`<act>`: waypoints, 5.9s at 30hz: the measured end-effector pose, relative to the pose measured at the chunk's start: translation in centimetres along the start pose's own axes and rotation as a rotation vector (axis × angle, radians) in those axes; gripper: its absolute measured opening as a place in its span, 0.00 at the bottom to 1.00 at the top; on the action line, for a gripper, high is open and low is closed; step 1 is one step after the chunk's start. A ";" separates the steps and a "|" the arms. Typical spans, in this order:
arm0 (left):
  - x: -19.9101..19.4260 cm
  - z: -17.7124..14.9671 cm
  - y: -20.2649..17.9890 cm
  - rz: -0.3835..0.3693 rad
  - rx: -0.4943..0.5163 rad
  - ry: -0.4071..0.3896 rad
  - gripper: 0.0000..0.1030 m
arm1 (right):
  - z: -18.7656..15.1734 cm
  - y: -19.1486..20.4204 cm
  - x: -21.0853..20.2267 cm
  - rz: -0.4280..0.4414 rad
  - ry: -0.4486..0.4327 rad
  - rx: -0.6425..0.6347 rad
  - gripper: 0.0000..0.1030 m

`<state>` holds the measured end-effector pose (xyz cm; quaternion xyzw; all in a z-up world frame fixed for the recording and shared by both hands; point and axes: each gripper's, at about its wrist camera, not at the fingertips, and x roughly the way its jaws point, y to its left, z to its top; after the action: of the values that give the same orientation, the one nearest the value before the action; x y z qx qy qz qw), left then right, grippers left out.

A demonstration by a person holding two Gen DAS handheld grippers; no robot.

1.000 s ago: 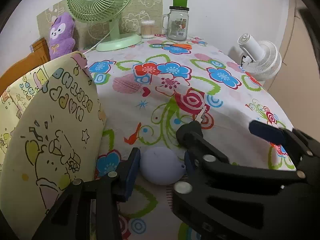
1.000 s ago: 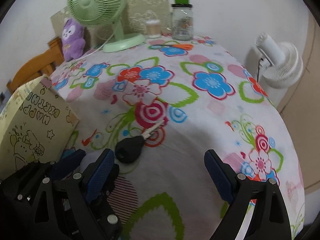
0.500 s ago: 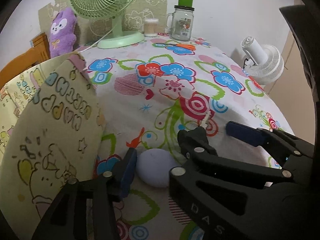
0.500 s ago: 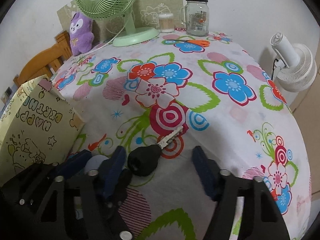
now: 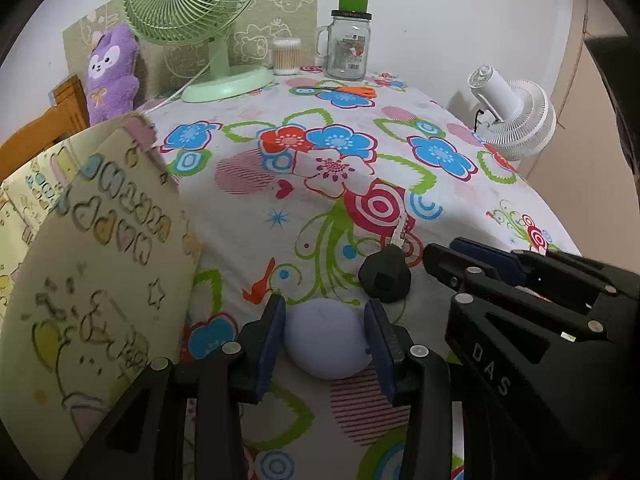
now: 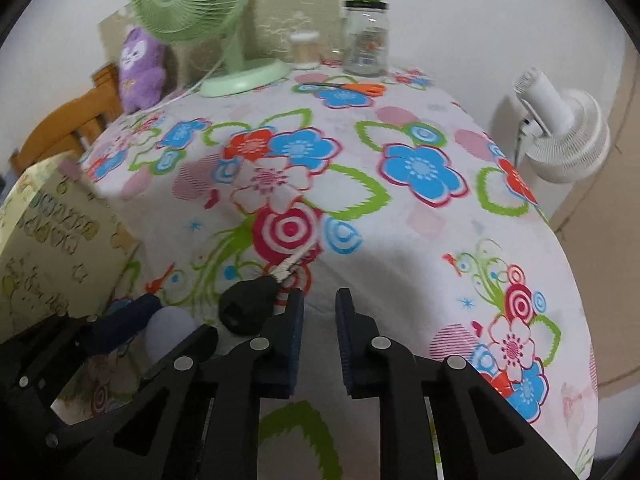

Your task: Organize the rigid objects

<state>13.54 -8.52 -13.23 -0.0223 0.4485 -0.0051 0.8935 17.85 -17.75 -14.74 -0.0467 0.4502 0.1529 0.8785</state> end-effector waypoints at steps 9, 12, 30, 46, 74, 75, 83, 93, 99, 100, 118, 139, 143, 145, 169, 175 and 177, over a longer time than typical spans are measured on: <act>-0.4 -0.4 0.4 -0.025 0.006 0.022 0.41 | 0.3 2.3 -0.5 0.035 -0.010 -0.085 0.62; -0.5 -0.4 0.7 -0.034 0.004 0.030 0.41 | 0.4 2.4 0.3 0.057 0.023 -0.073 0.62; -0.4 -0.2 0.4 -0.044 0.024 0.035 0.38 | 0.4 1.8 0.4 -0.029 0.045 -0.066 0.33; -2.8 -0.9 -1.4 -0.078 0.051 0.025 0.38 | -1.3 1.0 -4.0 -0.047 -0.008 -0.015 0.34; -11.2 -0.9 -2.2 -0.081 0.123 -0.104 0.38 | -2.0 2.8 -13.4 -0.087 -0.142 0.036 0.34; -11.5 -0.9 -2.1 -0.081 0.125 -0.107 0.38 | -2.0 3.0 -13.6 -0.088 -0.145 0.038 0.34; -13.4 -0.5 -1.2 -0.077 0.131 -0.136 0.38 | -1.6 4.2 -15.4 -0.087 -0.171 0.048 0.34; -15.0 0.4 1.0 -0.071 0.127 -0.157 0.39 | -0.2 6.5 -16.6 -0.089 -0.192 0.048 0.34; -15.3 0.8 2.8 -0.063 0.124 -0.160 0.39 | 0.7 8.3 -16.4 -0.079 -0.194 0.045 0.34; -15.3 0.9 3.0 -0.061 0.123 -0.161 0.39 | 0.9 8.6 -16.4 -0.076 -0.195 0.044 0.34; -15.5 2.5 8.8 -0.043 0.092 -0.168 0.39 | 3.8 13.8 -15.0 -0.035 -0.198 0.010 0.34; -13.1 2.9 14.5 -0.041 0.035 -0.121 0.39 | 5.9 18.8 -10.8 -0.014 -0.143 -0.048 0.34; -12.0 3.0 15.7 -0.032 0.006 -0.100 0.39 | 6.1 19.0 -9.7 -0.015 -0.123 -0.045 0.34; -11.4 3.0 16.2 -0.032 -0.007 -0.088 0.39 | 6.2 19.2 -9.3 -0.017 -0.113 -0.049 0.34; -9.6 2.3 18.3 0.032 -0.019 -0.026 0.79 | 6.1 21.3 -6.0 0.106 -0.034 -0.058 0.57; -10.2 2.3 17.1 0.015 -0.015 -0.042 0.87 | 5.6 20.1 -7.6 0.067 -0.075 -0.048 0.70; -10.3 2.2 16.5 0.007 -0.012 -0.045 0.89 | 5.3 19.5 -8.0 0.058 -0.076 -0.035 0.71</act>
<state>8.99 8.39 -4.37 -0.0260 0.4283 0.0014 0.9033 11.51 0.07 -4.09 -0.0431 0.4149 0.1876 0.8893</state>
